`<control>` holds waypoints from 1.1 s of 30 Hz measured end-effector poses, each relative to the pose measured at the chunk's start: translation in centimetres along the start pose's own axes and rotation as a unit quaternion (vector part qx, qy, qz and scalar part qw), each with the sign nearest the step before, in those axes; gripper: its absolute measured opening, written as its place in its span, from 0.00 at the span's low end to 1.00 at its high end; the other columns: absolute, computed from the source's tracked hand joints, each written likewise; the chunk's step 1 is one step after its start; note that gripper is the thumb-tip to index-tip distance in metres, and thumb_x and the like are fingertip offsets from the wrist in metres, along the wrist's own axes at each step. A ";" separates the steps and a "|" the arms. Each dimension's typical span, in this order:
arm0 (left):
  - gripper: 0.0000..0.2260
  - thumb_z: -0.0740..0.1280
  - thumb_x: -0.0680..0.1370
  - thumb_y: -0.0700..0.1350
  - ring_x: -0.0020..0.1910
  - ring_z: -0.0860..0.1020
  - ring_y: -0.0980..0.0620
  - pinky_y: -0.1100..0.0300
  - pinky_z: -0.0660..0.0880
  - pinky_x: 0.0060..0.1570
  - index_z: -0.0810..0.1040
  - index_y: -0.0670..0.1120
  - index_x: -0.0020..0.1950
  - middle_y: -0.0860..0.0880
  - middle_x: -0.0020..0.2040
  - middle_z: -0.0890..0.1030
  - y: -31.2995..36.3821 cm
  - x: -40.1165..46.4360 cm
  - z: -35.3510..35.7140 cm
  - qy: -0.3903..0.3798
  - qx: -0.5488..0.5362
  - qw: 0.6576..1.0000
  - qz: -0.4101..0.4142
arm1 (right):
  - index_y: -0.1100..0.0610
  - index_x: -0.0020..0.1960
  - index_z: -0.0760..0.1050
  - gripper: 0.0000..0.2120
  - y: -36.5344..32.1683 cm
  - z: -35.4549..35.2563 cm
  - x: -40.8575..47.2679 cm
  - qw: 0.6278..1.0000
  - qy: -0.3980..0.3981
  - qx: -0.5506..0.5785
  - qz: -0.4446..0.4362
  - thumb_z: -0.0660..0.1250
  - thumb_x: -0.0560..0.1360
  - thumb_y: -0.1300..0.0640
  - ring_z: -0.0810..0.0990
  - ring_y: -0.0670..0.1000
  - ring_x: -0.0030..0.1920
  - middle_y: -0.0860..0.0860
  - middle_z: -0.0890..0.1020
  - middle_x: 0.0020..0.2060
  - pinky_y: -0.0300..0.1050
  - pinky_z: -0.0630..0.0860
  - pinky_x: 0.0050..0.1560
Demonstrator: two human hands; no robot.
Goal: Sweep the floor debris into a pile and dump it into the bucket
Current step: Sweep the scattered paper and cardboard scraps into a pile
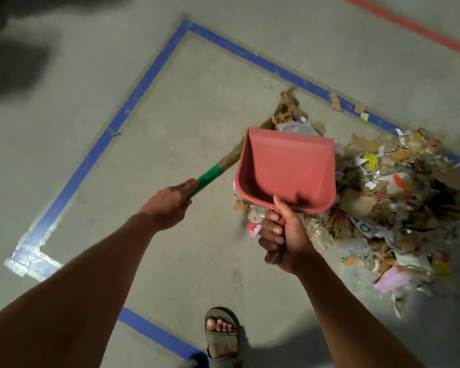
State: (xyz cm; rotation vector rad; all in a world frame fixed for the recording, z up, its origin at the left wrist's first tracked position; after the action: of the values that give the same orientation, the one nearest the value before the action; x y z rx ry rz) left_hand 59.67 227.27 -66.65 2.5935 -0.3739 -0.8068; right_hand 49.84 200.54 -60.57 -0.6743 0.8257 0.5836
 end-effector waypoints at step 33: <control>0.28 0.64 0.84 0.49 0.63 0.79 0.38 0.44 0.78 0.62 0.58 0.57 0.82 0.46 0.74 0.75 4.9 27.7 -15.1 -0.041 0.058 0.992 0.101 | 0.53 0.36 0.68 0.21 -20.1 6.4 11.4 0.992 0.006 0.114 -0.049 0.67 0.81 0.43 0.64 0.44 0.17 0.47 0.66 0.21 0.37 0.55 0.19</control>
State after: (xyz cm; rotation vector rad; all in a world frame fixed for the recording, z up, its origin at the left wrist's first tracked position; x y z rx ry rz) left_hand 89.94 217.27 -66.39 2.5792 -0.7141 -0.8426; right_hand 73.03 194.55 -60.40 -0.5055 0.8510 0.3894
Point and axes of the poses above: each hand's wrist, its own x-axis towards the middle knuckle, its own z-axis out of the palm, y = z × x, the point moved 6 cm from there along x, towards the middle knuckle
